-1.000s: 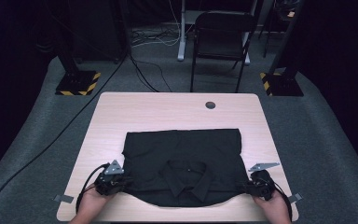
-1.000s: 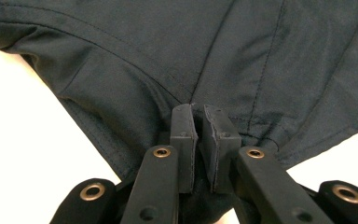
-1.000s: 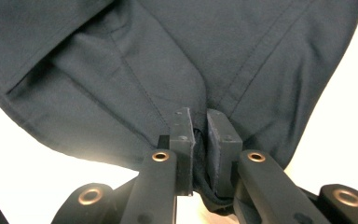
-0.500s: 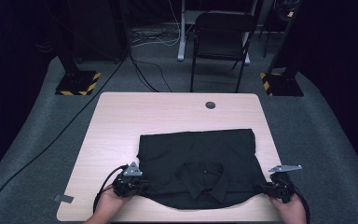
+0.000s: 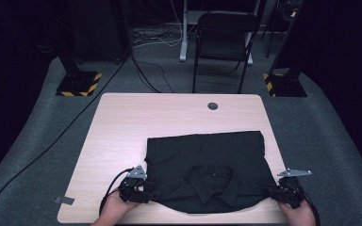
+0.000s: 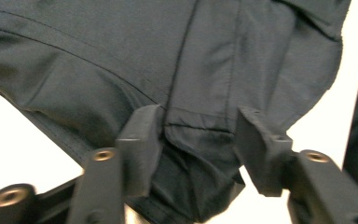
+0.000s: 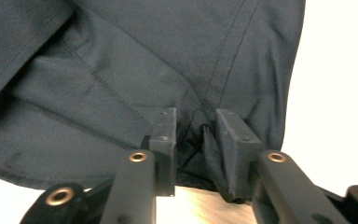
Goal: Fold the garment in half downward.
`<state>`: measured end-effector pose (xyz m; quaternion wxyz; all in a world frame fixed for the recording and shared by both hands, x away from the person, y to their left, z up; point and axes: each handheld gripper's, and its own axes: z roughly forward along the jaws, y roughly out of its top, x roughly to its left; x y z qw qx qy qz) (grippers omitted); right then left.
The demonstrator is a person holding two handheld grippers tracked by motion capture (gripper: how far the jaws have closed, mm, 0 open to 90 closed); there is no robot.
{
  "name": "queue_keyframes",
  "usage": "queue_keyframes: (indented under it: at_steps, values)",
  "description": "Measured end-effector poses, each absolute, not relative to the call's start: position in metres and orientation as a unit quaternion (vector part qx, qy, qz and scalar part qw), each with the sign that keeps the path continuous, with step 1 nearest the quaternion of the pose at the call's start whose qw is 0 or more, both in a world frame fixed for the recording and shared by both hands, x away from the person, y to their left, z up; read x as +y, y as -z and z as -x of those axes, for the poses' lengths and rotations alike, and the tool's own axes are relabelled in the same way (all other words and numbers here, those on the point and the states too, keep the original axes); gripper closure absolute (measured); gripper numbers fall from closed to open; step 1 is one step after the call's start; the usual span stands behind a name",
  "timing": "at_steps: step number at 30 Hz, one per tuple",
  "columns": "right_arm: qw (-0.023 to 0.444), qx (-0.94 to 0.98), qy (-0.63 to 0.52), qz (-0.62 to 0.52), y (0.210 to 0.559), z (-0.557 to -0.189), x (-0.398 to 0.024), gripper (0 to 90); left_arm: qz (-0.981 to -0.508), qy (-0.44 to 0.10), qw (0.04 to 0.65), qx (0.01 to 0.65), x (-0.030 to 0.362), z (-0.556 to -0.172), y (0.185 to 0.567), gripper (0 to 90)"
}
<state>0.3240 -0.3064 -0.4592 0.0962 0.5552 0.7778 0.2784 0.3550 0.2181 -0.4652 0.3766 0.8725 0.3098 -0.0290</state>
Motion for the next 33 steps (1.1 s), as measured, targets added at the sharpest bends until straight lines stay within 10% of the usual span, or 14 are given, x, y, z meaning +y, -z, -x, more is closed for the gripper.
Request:
queue_keyframes:
  at_steps: [15, 33]
  values:
    - [0.085, 0.791, -0.284, -0.536, 0.460, -0.324, -0.298, 42.1, -0.863, -0.020, 0.399, 0.309, 0.225, -0.369, 0.436, 15.7]
    - [0.066, 0.783, -0.307, -0.537, 0.462, -0.322, -0.297, 26.6, -0.823, -0.053, 0.417, 0.383, 0.226, -0.414, 0.429, 8.1]
